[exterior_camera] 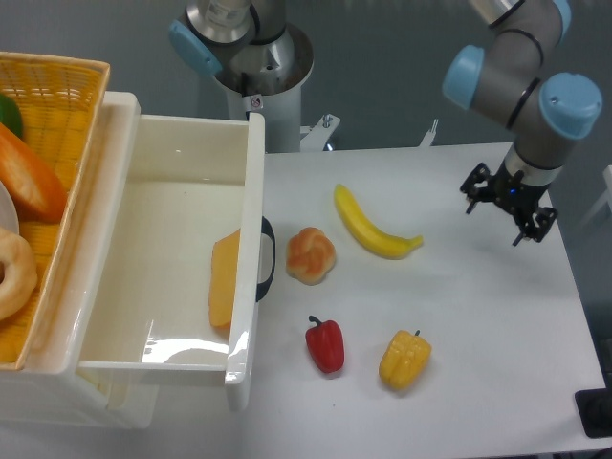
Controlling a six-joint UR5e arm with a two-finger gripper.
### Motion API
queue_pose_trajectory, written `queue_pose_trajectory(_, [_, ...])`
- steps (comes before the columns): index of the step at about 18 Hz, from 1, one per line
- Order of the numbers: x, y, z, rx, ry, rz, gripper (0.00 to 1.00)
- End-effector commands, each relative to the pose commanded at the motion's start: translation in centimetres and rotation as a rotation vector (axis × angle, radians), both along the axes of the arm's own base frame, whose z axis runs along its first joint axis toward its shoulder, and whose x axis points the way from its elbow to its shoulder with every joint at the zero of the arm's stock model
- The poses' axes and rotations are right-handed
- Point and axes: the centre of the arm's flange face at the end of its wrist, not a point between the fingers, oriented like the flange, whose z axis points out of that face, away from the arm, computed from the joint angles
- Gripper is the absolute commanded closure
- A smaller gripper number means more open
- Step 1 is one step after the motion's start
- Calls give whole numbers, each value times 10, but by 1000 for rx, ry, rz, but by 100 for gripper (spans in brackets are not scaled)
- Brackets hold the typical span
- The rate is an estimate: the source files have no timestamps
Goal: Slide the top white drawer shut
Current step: 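Move the gripper over the banana toward the open white drawer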
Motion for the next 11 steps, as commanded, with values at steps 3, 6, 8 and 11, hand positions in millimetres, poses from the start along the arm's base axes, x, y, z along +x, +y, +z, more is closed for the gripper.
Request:
queue_pose_trajectory(3, [14,21,6,17,-18,71,24])
queue_pose_trajectory(6, [36,35,-3,0,-55,131,56])
queue_pose_trajectory(8, [49,34,0,-1,-68,170,73])
queue_pose_trajectory(11, [66,29,10,-10,-102,234,89])
